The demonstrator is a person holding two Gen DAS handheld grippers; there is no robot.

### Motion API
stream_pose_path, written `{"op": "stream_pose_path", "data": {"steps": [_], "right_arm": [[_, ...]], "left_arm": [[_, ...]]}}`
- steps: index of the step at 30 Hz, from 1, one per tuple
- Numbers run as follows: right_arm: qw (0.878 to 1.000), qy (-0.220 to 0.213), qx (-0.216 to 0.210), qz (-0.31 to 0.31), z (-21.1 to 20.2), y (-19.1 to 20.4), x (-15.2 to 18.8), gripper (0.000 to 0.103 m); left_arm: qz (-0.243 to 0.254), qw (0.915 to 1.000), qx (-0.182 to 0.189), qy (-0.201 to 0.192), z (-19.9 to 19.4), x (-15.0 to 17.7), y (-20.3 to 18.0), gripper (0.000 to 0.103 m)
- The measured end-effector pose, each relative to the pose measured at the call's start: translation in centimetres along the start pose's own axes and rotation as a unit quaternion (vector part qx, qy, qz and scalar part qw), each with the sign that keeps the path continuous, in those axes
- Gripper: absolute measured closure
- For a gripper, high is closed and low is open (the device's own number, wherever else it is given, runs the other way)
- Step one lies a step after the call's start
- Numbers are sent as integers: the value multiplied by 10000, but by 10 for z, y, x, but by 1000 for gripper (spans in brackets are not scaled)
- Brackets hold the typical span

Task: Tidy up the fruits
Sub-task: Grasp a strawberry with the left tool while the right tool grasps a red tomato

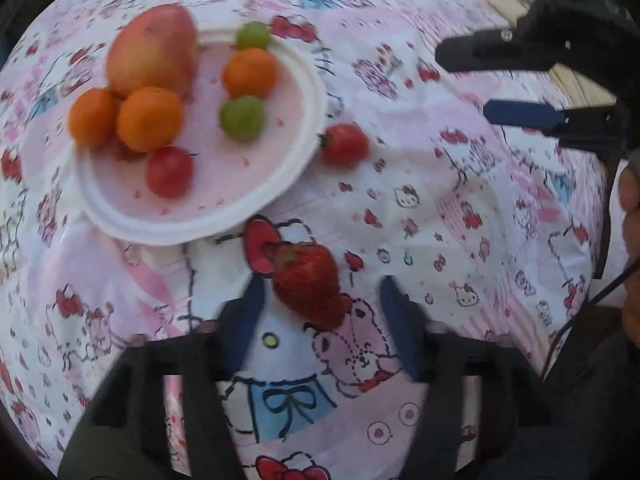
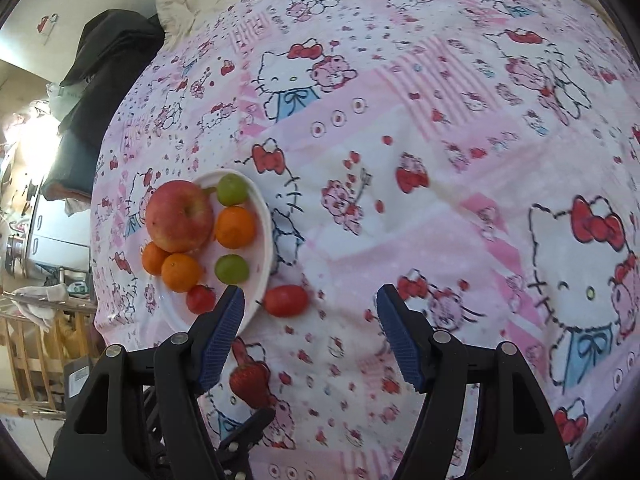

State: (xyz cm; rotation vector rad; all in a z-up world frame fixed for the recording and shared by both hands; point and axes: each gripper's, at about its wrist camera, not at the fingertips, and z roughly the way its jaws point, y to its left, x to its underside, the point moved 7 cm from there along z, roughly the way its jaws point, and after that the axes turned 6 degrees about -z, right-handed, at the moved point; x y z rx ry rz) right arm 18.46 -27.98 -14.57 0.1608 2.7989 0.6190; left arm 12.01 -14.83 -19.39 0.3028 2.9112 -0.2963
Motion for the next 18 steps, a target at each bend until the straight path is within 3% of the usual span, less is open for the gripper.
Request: {"op": "stream_pose_path", "data": {"steps": [2, 10, 13, 14, 18], "right_arm": [[10000, 13, -1, 55, -1, -4, 4, 31], [9992, 273, -296, 55, 16, 6, 15, 31], [9987, 412, -312, -39, 30, 13, 17, 32], [9982, 450, -376, -91, 35, 17, 16, 36], [9969, 611, -492, -30, 52, 25, 14, 50]], "left_arm": [[84, 9997, -200, -77, 1, -1, 0, 73], [-104, 9998, -66, -176, -18, 6, 17, 74], [-275, 9993, 7, -261, -33, 8, 29, 83], [-313, 9991, -9, -298, -38, 8, 33, 96], [-523, 9976, -29, -449, -55, 8, 51, 96]]}}
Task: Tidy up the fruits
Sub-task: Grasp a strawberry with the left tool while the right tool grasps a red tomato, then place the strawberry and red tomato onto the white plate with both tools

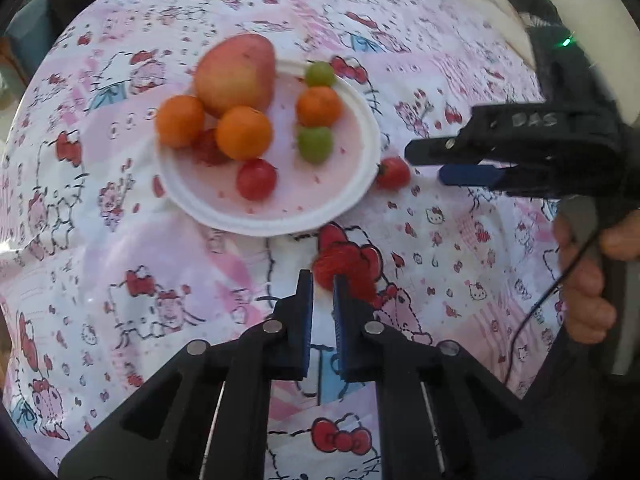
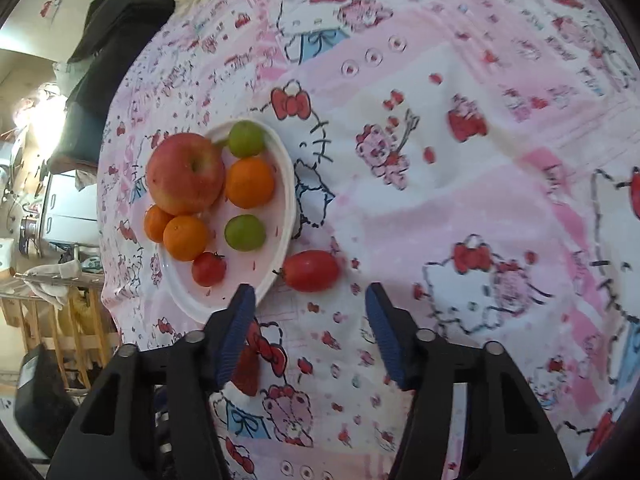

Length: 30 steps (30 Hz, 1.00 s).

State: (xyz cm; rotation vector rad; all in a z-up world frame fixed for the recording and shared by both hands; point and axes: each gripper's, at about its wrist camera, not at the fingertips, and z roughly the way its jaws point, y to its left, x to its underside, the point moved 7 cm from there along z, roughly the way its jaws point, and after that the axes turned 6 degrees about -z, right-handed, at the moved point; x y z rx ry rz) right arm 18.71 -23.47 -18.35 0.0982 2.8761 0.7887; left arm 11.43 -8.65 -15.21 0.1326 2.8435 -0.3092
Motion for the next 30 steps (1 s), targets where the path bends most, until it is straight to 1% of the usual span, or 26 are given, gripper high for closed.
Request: {"op": "stream_pose_path", "data": {"steps": [1, 3, 5, 7, 8, 9, 11, 12, 14, 16, 17, 18, 20, 23, 25, 26, 27, 30], "right_arm": [[10000, 31, 53, 8, 5, 0, -2, 51], [9999, 78, 136, 40, 12, -2, -3, 51], [9998, 144, 78, 105, 19, -3, -4, 52], [9997, 210, 77, 116, 26, -3, -4, 52], [9996, 241, 87, 97, 30, -2, -4, 52], [9996, 268, 79, 62, 32, -2, -4, 54], [9995, 280, 103, -39, 36, 0, -4, 56], [9995, 256, 120, -106, 36, 1, -5, 56], [9995, 188, 135, -219, 34, 1, -6, 58], [9994, 161, 110, -294, 32, 0, -5, 59], [9993, 128, 126, -319, 29, -1, -5, 63], [9993, 123, 139, -332, 28, -1, -5, 64], [9993, 81, 96, -344, 21, -2, -3, 64], [9994, -8, 71, -348, 13, -5, -1, 64], [9996, -51, 12, -292, 6, -9, 1, 64], [9996, -69, -6, -272, 3, -11, 1, 64], [9996, -92, -15, -250, 1, -13, 1, 64], [9997, -146, -46, -215, -5, -14, 0, 64]], "left_arm": [[-37, 10000, -2, 16, 1, 0, 3, 96], [-265, 9994, 199, 83, 4, 0, 9, 95], [-466, 9983, 303, 164, 10, -1, 10, 94], [-533, 9978, 320, 250, 15, 2, 10, 80], [-511, 9979, 291, 270, 17, 3, 9, 64], [-489, 9980, 304, 244, 17, 3, 8, 52], [-451, 9982, 343, 174, 16, 3, 2, 46], [-424, 9982, 388, 188, 17, 4, -2, 44], [-332, 9981, 453, 247, 21, 4, -11, 44], [-275, 9982, 436, 293, 26, 4, -18, 44], [-252, 9983, 421, 308, 30, 3, -21, 44], [-238, 9984, 399, 312, 34, 2, -25, 44], [-243, 9987, 310, 322, 41, 0, -28, 44], [-202, 9985, 347, 384, 52, -3, -36, 44], [-74, 9990, 145, 408, 59, -4, -39, 59], [-36, 9992, 34, 407, 60, -4, -37, 70], [-37, 9992, 22, 396, 60, -4, -36, 70], [-153, 9993, 205, 266, 51, -6, -33, 71]]}}
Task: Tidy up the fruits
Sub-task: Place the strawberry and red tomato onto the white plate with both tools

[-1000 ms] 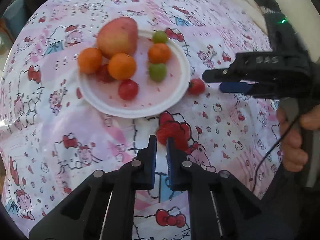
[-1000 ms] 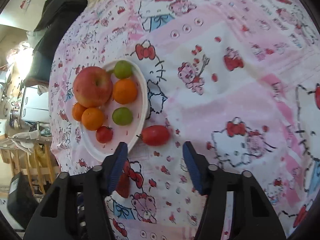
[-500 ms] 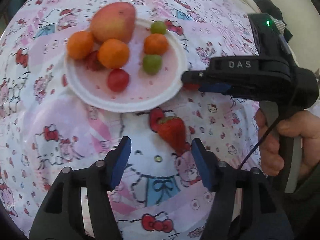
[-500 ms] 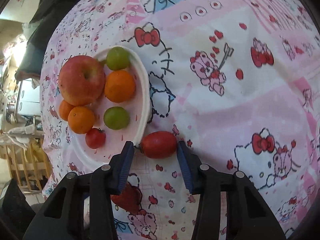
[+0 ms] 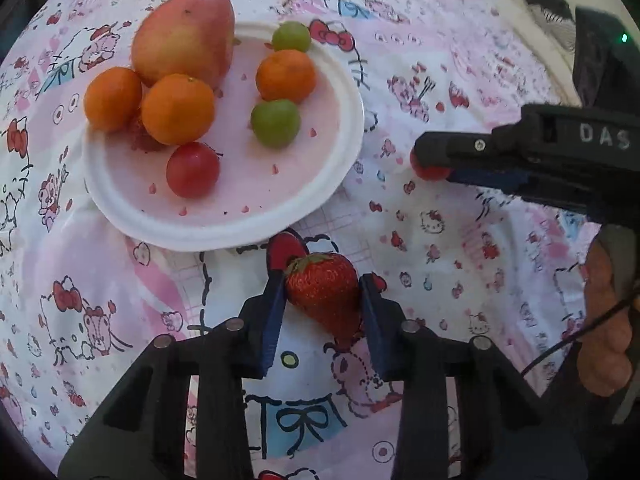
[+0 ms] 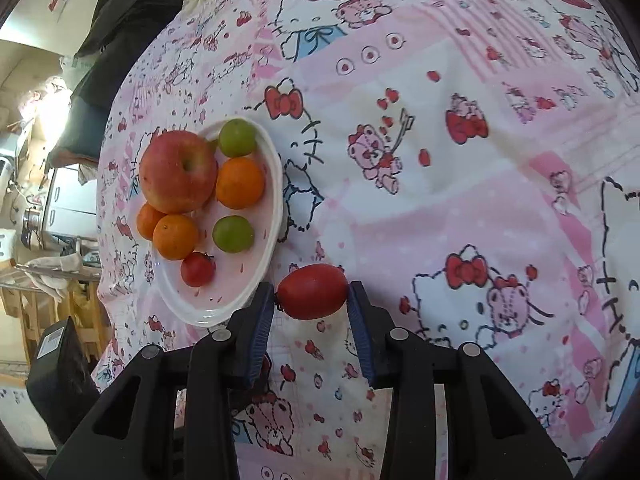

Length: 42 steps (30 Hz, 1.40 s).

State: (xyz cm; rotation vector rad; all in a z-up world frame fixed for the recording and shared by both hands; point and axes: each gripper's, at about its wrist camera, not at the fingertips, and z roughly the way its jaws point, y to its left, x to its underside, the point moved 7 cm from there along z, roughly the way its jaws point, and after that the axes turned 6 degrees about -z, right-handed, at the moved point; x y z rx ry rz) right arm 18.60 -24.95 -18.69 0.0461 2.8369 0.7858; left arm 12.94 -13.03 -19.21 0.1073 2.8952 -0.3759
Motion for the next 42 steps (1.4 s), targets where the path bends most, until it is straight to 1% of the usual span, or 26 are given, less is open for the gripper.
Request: {"op": "stream_pose_path", "data": {"steps": [5, 7, 10, 11, 13, 16, 19, 22, 25, 29, 33, 36, 42], "right_arm": [[9999, -141, -38, -15, -9, 5, -3, 64], [9998, -197, -81, -45, -12, 9, -4, 64], [9993, -310, -171, -112, -19, 17, -6, 64], [9990, -371, -208, -146, -22, 21, -7, 64], [9984, -457, -257, -215, -25, 28, -10, 64], [9970, -611, -302, -367, -29, 40, -14, 64], [9961, -676, -347, -452, -28, 46, -17, 64], [9955, -692, -430, -490, -23, 51, -20, 64], [9959, -628, -444, -467, -13, 53, -22, 64], [9964, -526, -404, -531, 1, 57, -27, 64], [9972, -343, -384, -535, 15, 56, -29, 63], [9976, -130, -410, -546, 26, 56, -28, 63], [9978, 59, -356, -547, 39, 56, -28, 61]], "left_arm": [[-119, 9989, 276, -366, -40, -8, 8, 71], [-158, 9982, 283, -496, -53, -13, 14, 71], [-248, 9965, 142, -787, -75, -23, 35, 71], [-327, 9947, 47, -977, -84, -29, 46, 71], [-438, 9925, -89, -1135, -86, -38, 58, 71], [-771, 9895, -121, -1216, -91, -45, 84, 71], [-960, 9859, -291, -1339, -92, -52, 102, 71], [-1076, 9839, -362, -1377, -87, -57, 112, 71], [-1198, 9819, -336, -1431, -80, -63, 120, 71], [-1221, 9849, -221, -1210, -62, -62, 117, 70], [-1011, 9889, -233, -1059, -46, -61, 106, 70], [-913, 9893, -305, -1093, -41, -65, 105, 70], [-1023, 9903, -261, -906, -29, -66, 106, 70]]}}
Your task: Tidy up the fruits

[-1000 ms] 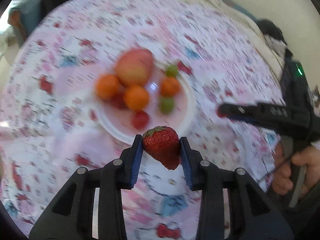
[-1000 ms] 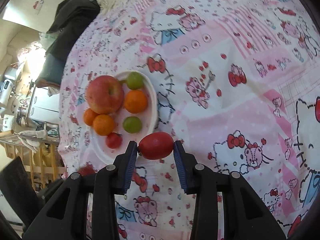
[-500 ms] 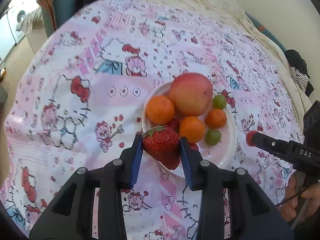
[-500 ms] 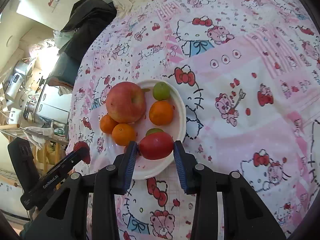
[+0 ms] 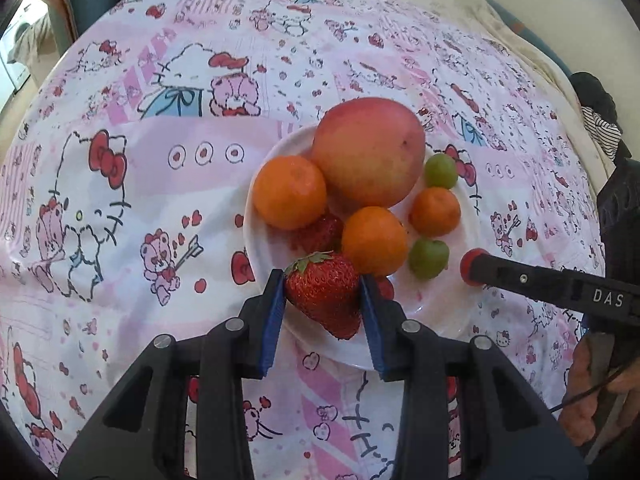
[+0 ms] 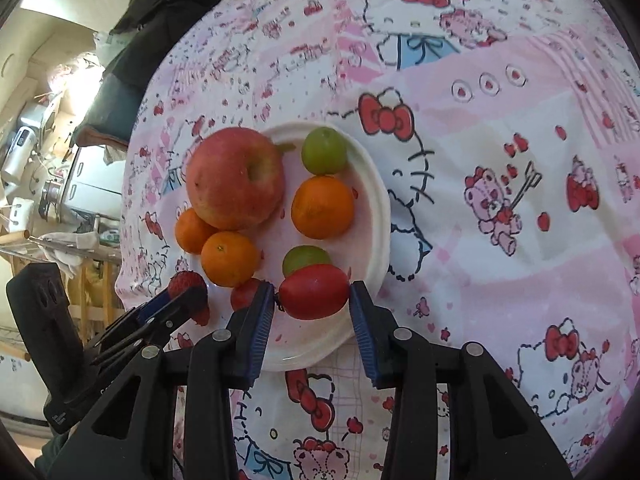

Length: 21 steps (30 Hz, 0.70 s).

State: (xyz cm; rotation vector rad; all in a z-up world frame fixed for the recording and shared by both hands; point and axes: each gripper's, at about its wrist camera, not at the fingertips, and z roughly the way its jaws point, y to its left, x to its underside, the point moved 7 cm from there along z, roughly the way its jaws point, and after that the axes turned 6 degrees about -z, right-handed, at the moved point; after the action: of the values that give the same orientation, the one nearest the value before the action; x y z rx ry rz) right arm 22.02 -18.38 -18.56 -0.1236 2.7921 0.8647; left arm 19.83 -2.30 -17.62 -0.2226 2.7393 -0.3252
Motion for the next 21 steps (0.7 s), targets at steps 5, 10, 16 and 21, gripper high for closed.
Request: {"op": "stream_pose_path", "data": {"steps": [5, 10, 16, 21], "right_arm": [[10000, 6, -41, 22, 1, 0, -2, 50], [10000, -20, -53, -22, -3, 3, -4, 39], [9991, -411, 0, -139, -23, 10, -8, 25], [9957, -895, 57, -237, -60, 25, 0, 18]], "left_arm": [[143, 9998, -118, 78, 3, 2, -3, 69], [114, 9997, -190, -119, -5, -2, -1, 16], [-26, 9995, -66, -298, -23, -8, 4, 15], [-69, 9964, -187, -830, -59, -17, 12, 15]]}}
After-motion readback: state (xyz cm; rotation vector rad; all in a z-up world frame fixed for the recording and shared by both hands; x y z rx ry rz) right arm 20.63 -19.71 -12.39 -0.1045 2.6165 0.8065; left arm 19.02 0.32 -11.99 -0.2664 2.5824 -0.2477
